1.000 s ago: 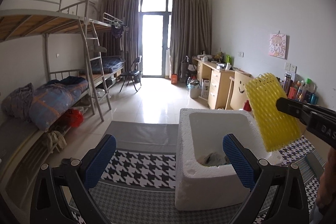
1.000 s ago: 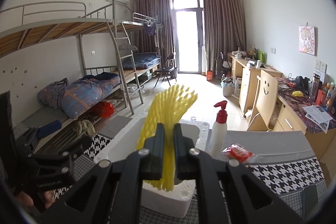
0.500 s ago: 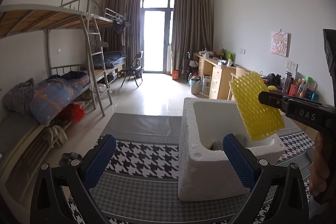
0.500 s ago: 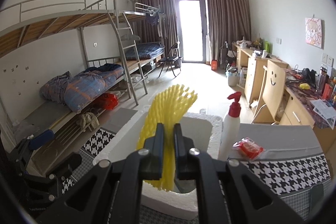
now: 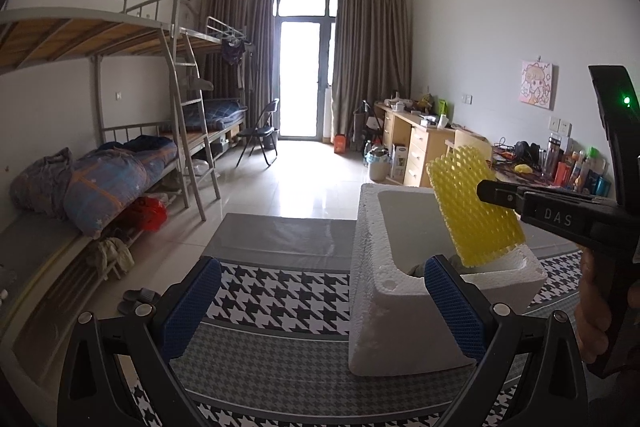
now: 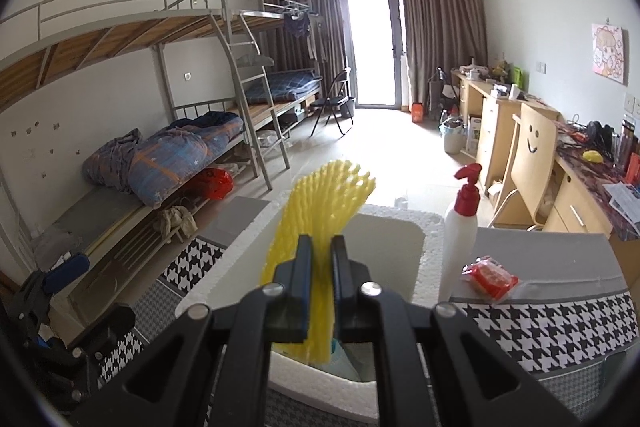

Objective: Organize soft objects

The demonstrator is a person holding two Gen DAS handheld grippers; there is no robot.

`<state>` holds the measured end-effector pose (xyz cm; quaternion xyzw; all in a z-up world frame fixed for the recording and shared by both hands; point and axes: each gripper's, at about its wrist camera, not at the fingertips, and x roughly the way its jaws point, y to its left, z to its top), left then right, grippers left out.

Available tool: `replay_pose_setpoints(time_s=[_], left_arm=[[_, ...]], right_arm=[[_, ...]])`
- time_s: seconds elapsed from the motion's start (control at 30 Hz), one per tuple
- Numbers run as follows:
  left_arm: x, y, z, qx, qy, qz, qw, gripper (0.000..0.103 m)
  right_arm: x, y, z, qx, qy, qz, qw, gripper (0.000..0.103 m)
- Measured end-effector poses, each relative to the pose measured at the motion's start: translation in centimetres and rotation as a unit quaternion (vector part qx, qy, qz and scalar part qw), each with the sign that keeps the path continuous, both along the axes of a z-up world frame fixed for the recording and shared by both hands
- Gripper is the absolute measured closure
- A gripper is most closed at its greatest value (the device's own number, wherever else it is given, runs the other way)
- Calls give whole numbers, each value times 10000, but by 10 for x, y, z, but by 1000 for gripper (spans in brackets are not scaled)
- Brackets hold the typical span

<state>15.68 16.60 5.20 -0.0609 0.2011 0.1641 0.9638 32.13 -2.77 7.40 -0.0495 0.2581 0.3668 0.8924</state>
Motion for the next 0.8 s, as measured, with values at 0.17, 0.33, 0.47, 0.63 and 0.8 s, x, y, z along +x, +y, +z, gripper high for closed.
replay_pose_setpoints(time_s=[0.17,0.33,0.47,0.63,0.8], left_arm=[[-1,1,-2,-29,35,33,10000,1],[-1,3,-2,-29,36,46,10000,1],[-2,4,-1,-68,-5,72,10000,1],[-5,3,2,-47,-65,63,9999,1],[-11,-2,5,19,-156,15,9999,1]], right_arm=[[4,1,-2,75,94,86,9999,49],[1,-4,-1,230,37,92,9997,30],[-5,-6,2,280,-38,193,9994,30],[-21,-17,10,402,-376,229,9982,16],[-32,-28,15,530,-653,215,9962,5]])
